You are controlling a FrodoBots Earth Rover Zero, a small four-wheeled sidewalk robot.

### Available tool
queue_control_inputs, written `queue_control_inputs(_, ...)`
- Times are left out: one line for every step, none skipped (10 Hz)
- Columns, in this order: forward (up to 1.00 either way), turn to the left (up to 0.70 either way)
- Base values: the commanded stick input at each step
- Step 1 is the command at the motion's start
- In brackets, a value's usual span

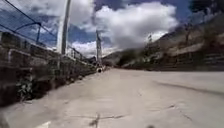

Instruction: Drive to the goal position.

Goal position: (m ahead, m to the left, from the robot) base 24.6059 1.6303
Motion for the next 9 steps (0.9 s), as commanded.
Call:
queue_control_inputs(0.70,0.00)
queue_control_inputs(0.70,0.00)
queue_control_inputs(0.70,0.00)
queue_control_inputs(0.70,0.00)
queue_control_inputs(0.70,0.00)
queue_control_inputs(0.70,0.00)
queue_control_inputs(0.70,0.00)
queue_control_inputs(0.70,0.00)
queue_control_inputs(0.70,0.00)
